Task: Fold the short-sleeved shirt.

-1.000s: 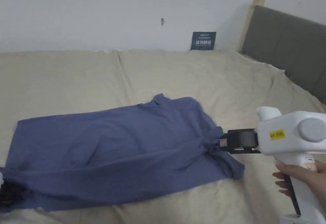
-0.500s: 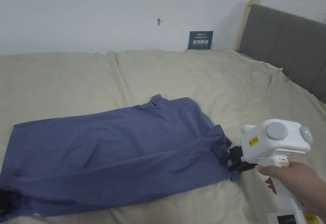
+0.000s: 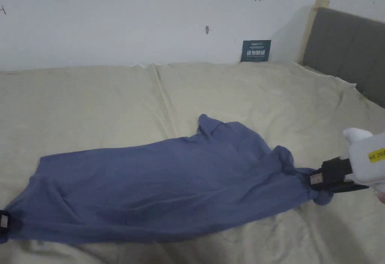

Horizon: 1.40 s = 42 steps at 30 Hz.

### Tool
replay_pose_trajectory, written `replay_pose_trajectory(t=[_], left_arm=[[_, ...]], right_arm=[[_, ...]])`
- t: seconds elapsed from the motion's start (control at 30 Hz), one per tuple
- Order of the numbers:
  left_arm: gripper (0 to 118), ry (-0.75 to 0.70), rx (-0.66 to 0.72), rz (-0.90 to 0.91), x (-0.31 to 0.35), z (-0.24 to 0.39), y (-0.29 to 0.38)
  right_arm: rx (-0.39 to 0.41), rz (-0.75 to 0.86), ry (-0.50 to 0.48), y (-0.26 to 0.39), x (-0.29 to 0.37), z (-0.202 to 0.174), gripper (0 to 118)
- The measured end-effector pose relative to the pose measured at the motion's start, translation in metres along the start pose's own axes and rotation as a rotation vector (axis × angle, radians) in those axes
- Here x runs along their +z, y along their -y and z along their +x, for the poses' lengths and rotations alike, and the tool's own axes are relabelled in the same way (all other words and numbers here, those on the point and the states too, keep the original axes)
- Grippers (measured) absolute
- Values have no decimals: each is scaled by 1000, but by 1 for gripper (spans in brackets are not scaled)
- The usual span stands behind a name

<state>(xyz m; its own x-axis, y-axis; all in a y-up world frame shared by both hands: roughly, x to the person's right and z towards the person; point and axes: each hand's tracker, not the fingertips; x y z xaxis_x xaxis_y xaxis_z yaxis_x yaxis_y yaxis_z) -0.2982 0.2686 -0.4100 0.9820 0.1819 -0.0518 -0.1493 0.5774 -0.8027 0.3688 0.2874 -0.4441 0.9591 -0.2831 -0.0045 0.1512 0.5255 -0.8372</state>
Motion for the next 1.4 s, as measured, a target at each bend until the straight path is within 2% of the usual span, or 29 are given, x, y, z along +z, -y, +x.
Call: replay_pose_trajectory(t=[0.17,0.27,0.37,0.47,0.53,0.57,0.6,0.63,0.67,0.7,0.73,0.77,0.8,0.9,0.97,1.03,1.07,1.1,1.13,1.17,1.2,1.27,1.4], left_arm=[[4,34,13,6,24,-10,31],[4,27,26,-29,24,-17,61],[4,19,38,-97,-6,-29,91],[4,13,47,-106,-23,-24,118],[8,13,70,-95,-24,-22,127],[17,16,88,-90,-23,-23,128],[40,12,97,-84,-38,-32,128],[40,-3,101,-84,-40,-34,127],[49,-40,94,-80,-38,-35,126],[68,-62,89,-75,-35,-36,125],[94,-73,91,-56,-30,-34,124],[111,-75,100,-36,-25,-35,121],[118,-59,116,-1,-17,-36,117],[118,1,164,41,8,-25,108],[118,28,162,63,16,-16,103],[115,65,124,84,13,-13,99],[104,84,95,118,17,-7,99],[69,77,59,157,22,1,97],[24,46,12,180,30,12,96],[0,25,-19,188,30,19,95],[0,-18,-51,184,32,26,94],[0,41,-72,203,37,33,84],[0,57,-59,238,35,29,41]], right_arm=[[6,-10,-19,36,30,3,3],[-25,-65,-23,64,27,15,3],[-49,-134,-14,91,-8,31,3],[-18,-180,59,114,-46,39,4],[-25,-173,49,122,-55,43,9],[-37,-163,51,125,-54,38,19],[-50,-142,63,125,-51,37,48],[-42,-119,110,124,-47,36,48],[-8,-111,183,123,-45,33,57],[39,-98,259,121,-39,28,75],[70,-68,293,120,-33,26,95],[64,-36,255,117,-23,24,100],[47,-9,215,114,-14,20,100],[-49,62,76,107,11,-1,100],[-56,89,-16,100,16,-16,100],[-38,134,-105,98,19,-36,97],[-23,168,-131,99,20,-46,87],[3,203,-149,100,22,-65,53],[25,220,-155,100,22,-79,8],[44,231,-146,99,19,-87,0],[61,253,-126,100,23,-98,0],[95,266,-191,89,17,-101,0],[138,289,-176,70,16,-128,0]])
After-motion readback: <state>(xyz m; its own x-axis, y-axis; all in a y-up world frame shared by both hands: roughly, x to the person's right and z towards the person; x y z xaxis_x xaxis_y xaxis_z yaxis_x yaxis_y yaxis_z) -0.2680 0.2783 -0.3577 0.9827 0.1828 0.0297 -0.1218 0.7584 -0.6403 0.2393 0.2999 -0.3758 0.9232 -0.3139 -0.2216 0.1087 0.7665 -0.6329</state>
